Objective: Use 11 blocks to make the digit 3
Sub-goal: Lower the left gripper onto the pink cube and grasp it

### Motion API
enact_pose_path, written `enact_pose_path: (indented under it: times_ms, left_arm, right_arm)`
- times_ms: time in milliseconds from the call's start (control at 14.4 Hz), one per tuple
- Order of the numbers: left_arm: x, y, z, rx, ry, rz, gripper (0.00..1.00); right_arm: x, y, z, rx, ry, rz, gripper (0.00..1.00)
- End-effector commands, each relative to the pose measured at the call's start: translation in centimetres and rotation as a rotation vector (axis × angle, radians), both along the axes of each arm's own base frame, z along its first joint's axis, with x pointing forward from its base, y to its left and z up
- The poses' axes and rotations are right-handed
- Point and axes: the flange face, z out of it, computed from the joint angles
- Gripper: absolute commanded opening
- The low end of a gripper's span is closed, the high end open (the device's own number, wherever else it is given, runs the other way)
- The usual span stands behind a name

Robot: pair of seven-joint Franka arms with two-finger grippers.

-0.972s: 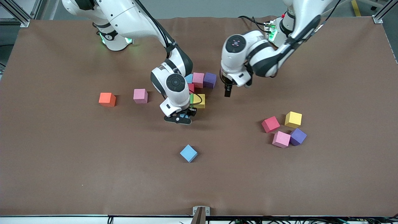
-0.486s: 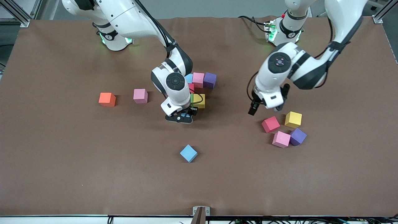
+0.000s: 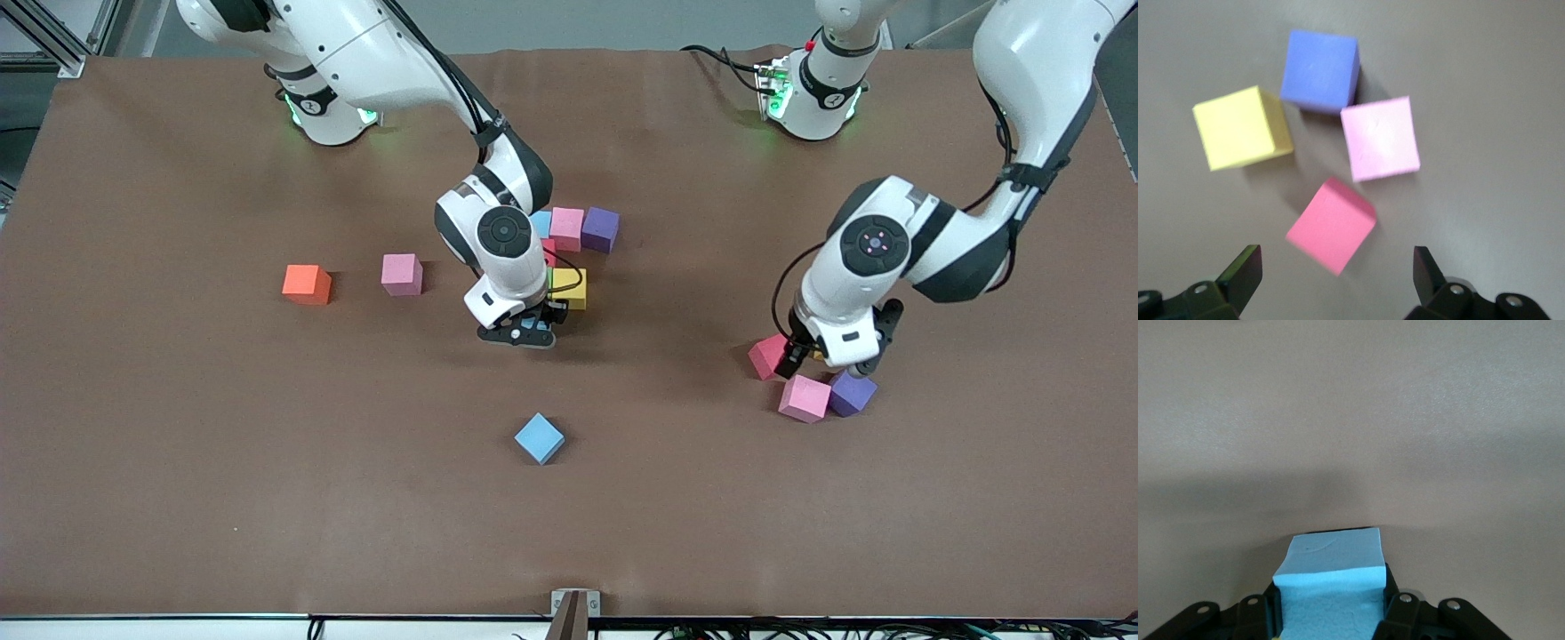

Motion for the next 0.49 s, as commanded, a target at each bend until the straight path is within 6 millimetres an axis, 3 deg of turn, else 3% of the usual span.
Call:
enact_pose_path:
  times_ms: [0, 417]
  left_arm:
    - [2.8, 0.9, -2.0, -0.009, -0.008, -0.028, 1.0]
    - [5.3, 2.7, -3.9, -0.024, -0.021, -0.009, 1.0]
  right_arm:
    - [-0.3, -0.6, 0.1, 0.011, 0.011, 0.014, 0.03]
    - [-0.6, -0.3, -0.5, 0.009, 0.014, 0.02, 0.03]
